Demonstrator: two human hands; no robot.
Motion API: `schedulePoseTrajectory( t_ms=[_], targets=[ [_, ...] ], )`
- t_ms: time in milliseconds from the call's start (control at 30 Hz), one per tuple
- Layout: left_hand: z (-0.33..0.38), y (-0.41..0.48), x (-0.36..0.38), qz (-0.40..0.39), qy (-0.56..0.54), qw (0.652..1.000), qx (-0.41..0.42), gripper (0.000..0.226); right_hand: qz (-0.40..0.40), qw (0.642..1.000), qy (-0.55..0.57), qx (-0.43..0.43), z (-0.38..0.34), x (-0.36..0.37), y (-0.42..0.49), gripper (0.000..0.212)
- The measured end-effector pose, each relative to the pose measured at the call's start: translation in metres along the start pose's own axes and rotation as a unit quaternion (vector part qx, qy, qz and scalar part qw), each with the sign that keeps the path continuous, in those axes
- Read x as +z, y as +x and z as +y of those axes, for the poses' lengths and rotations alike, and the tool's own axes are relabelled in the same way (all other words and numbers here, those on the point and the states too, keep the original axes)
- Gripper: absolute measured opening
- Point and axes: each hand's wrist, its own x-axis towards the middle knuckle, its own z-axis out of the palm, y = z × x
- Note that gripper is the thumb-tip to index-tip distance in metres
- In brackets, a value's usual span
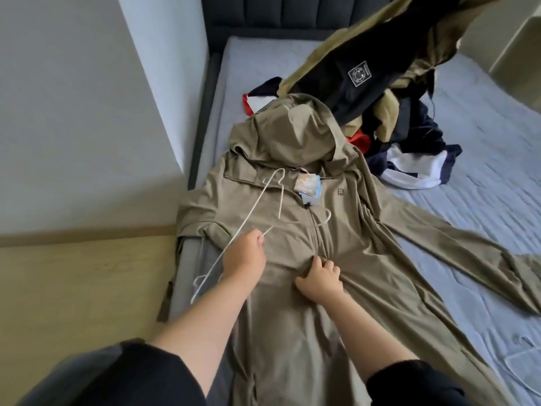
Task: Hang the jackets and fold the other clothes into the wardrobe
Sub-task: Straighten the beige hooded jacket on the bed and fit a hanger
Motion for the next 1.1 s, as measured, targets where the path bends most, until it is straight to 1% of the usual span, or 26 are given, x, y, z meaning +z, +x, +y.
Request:
schedulePoseTrajectory(
  t_ms=[33,67,100,133,167,200,267,333,400,433,467,500,533,600,633,700,733,767,833,867,900,933,967,1000,1033,1100],
  targets=[
    [0.005,0.001,-0.002,0.009,-0.022,1.0,0.012,0.02,-0.016,0.998,0.058,-0.003,-0.007,-0.01,0.0,0.059],
    [0.009,0.002,-0.004,0.01,-0.036,0.999,0.027,0.018,-0.034,0.986,0.163,-0.006,-0.015,-0.024,0.0,0.048],
    [0.012,0.002,-0.005,0.002,-0.042,0.998,0.041,0.016,-0.061,0.952,0.3,-0.008,-0.023,-0.038,0.0,0.034],
    [0.014,0.003,-0.007,-0.009,-0.043,0.998,0.053,0.016,-0.098,0.9,0.425,-0.013,-0.03,-0.052,-0.002,0.028],
    [0.016,0.003,-0.009,-0.021,-0.037,0.997,0.06,0.016,-0.143,0.844,0.516,-0.022,-0.037,-0.065,-0.005,0.029],
    [0.018,0.003,-0.01,-0.032,-0.029,0.997,0.063,0.017,-0.185,0.796,0.576,-0.031,-0.042,-0.075,-0.008,0.028],
    [0.021,0.004,-0.014,-0.051,-0.021,0.997,0.063,0.021,-0.222,0.731,0.643,-0.051,-0.05,-0.088,-0.012,0.022],
    [0.027,0.005,-0.021,-0.059,-0.036,0.995,0.068,0.022,-0.194,0.688,0.697,-0.063,-0.059,-0.093,-0.016,0.018],
    [0.032,0.005,-0.027,-0.079,-0.068,0.991,0.086,0.025,-0.121,0.647,0.75,-0.069,-0.065,-0.099,-0.018,0.016],
    [0.033,0.004,-0.029,-0.099,-0.077,0.987,0.096,0.032,-0.076,0.634,0.766,-0.075,-0.066,-0.103,-0.019,0.016],
    [0.034,0.002,-0.03,-0.125,-0.074,0.983,0.108,0.037,-0.033,0.633,0.769,-0.085,-0.067,-0.11,-0.018,0.016],
    [0.034,-0.001,-0.028,-0.149,-0.067,0.979,0.124,0.036,0.011,0.652,0.752,-0.099,-0.068,-0.119,-0.017,0.015],
    [0.032,-0.003,-0.025,-0.164,-0.055,0.975,0.143,0.03,0.066,0.693,0.709,-0.114,-0.07,-0.13,-0.015,0.014],
    [0.026,-0.002,-0.015,-0.166,-0.039,0.968,0.183,0.019,0.21,0.798,0.547,-0.139,-0.071,-0.148,-0.007,0.018],
    [0.023,0.0,-0.009,-0.161,-0.044,0.967,0.192,0.02,0.276,0.834,0.452,-0.157,-0.069,-0.153,-0.001,0.019],
    [0.019,0.006,0.0,-0.173,-0.061,0.969,0.164,0.026,0.354,0.885,0.252,-0.17,-0.062,-0.15,0.011,0.015],
    [0.017,0.011,0.004,-0.184,-0.078,0.971,0.13,0.028,0.368,0.902,0.165,-0.156,-0.056,-0.142,0.02,0.014],
    [0.015,0.017,0.008,-0.19,-0.111,0.972,0.084,0.028,0.359,0.918,0.105,-0.134,-0.048,-0.131,0.03,0.013],
    [0.009,0.03,0.015,-0.185,-0.232,0.955,-0.02,0.026,0.273,0.958,0.052,-0.074,-0.027,-0.1,0.052,0.01],
    [0.006,0.037,0.017,-0.182,-0.318,0.927,-0.08,0.026,0.21,0.976,0.034,-0.035,-0.018,-0.082,0.061,0.013],
    [0.003,0.044,0.017,-0.18,-0.413,0.881,-0.142,0.026,0.155,0.988,0.015,0.0,-0.009,-0.063,0.069,0.016],
    [0.0,0.051,0.018,-0.181,-0.5,0.824,-0.196,0.026,0.124,0.992,-0.005,0.023,-0.002,-0.045,0.077,0.018],
    [-0.003,0.059,0.02,-0.178,-0.566,0.771,-0.231,0.026,0.115,0.992,-0.022,0.036,0.003,-0.03,0.083,0.018],
    [-0.007,0.068,0.022,-0.174,-0.607,0.735,-0.248,0.025,0.119,0.991,-0.03,0.044,0.006,-0.02,0.089,0.018],
    [-0.011,0.077,0.024,-0.171,-0.636,0.708,-0.255,0.027,0.118,0.991,-0.032,0.051,0.007,-0.016,0.096,0.016],
    [-0.018,0.095,0.027,-0.164,-0.677,0.67,-0.258,0.03,0.087,0.994,-0.025,0.057,0.01,-0.018,0.113,0.013]
  ],
)
